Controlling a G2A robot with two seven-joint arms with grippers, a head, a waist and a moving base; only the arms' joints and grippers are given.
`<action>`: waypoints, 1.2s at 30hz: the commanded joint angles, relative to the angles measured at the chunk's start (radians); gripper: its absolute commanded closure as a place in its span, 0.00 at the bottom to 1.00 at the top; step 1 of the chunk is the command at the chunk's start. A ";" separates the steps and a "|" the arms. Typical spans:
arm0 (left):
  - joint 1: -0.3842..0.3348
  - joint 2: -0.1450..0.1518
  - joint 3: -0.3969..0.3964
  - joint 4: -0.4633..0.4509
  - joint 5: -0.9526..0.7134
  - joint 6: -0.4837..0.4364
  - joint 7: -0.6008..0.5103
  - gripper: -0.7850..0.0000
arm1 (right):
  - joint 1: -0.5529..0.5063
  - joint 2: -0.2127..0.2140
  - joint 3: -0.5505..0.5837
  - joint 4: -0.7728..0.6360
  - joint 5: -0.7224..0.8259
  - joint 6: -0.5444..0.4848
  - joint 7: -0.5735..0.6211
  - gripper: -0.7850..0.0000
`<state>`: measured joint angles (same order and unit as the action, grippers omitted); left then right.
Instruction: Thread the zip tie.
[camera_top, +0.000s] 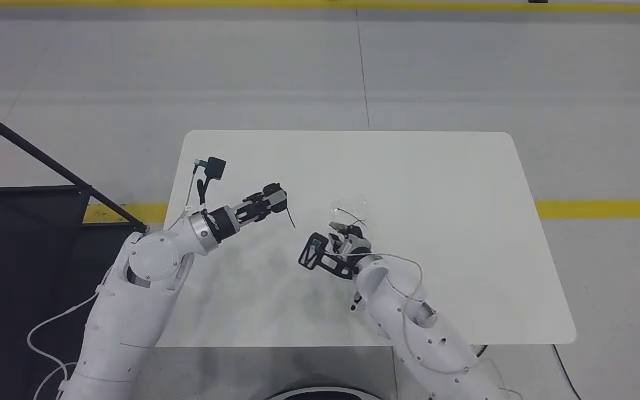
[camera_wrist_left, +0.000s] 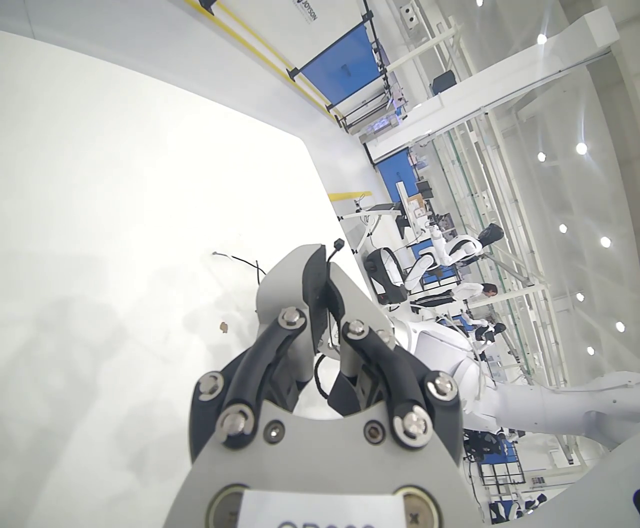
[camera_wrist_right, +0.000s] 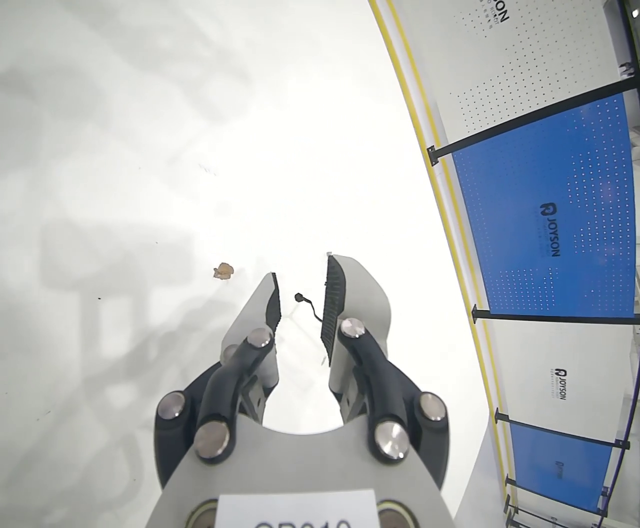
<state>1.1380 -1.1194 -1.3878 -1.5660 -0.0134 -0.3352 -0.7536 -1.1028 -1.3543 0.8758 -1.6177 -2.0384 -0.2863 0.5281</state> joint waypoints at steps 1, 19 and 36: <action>0.000 0.000 0.000 0.000 0.000 0.000 0.000 1.00 | 0.003 -0.003 0.000 0.004 -0.001 0.001 0.010 0.71; 0.000 0.000 0.000 0.000 0.000 0.000 0.000 1.00 | 0.013 -0.021 0.008 0.018 -0.002 -0.007 0.029 1.00; 0.000 0.000 0.000 0.000 0.000 0.000 0.000 1.00 | -0.026 -0.026 0.020 -0.012 -0.044 -0.007 0.011 0.65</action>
<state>1.1380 -1.1194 -1.3878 -1.5660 -0.0134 -0.3352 -0.7536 -1.1286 -1.3799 0.8957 -1.6309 -2.0813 -0.2928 0.5390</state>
